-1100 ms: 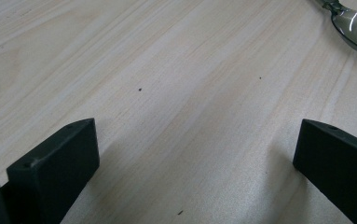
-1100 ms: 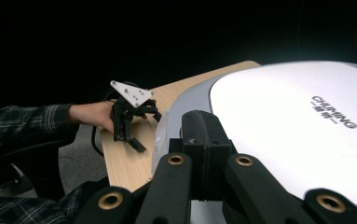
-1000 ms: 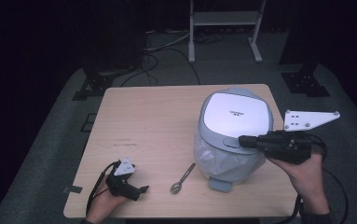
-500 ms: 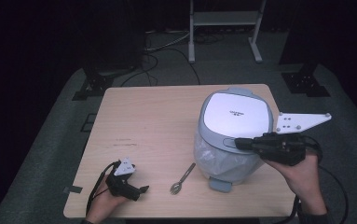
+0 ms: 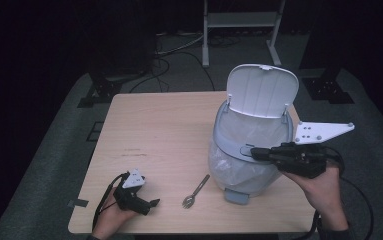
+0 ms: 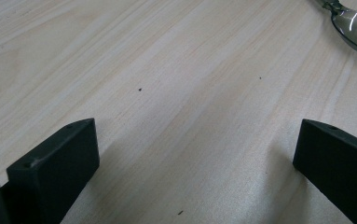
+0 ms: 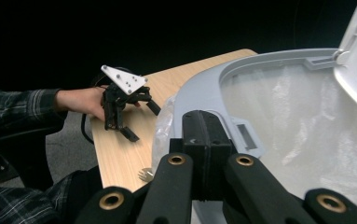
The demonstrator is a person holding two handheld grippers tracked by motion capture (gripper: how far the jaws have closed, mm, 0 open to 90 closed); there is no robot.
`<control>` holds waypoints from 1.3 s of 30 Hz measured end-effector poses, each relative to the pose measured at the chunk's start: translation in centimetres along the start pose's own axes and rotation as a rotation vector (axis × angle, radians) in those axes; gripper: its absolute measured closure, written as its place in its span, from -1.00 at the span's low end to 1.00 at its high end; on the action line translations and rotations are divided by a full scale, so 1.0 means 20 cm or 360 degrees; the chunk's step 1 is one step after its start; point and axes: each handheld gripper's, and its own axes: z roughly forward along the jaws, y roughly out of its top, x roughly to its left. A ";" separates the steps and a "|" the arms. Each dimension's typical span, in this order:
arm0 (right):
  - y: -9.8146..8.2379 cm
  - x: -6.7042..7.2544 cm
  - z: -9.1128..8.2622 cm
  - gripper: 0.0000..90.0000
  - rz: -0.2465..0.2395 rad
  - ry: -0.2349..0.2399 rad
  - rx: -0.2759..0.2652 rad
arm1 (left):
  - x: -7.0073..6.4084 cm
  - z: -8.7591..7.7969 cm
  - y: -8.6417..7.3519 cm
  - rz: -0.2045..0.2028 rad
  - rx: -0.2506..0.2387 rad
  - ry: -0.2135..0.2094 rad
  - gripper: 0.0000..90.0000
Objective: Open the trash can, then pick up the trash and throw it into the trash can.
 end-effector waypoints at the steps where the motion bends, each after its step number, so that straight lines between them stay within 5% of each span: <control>1: 0.00 0.00 -0.01 1.00 0.0003 -0.0005 -0.0007 | 0.00 0.00 0.00 0.0000 -0.0002 0.0001 -1.00; 24: -0.07 -0.05 -0.29 1.00 0.0079 -0.0186 -0.0148 | 0.00 0.00 0.00 0.0000 0.0000 0.0000 -1.00; 34: -0.17 -0.08 -0.39 0.83 0.0140 -0.0294 -0.0140 | 0.00 0.00 0.00 -0.0001 0.0000 0.0000 -1.00; 39: -0.23 -0.10 -0.39 0.59 0.0163 -0.0368 -0.0089 | 0.00 0.00 0.00 -0.0001 0.0000 0.0000 -1.00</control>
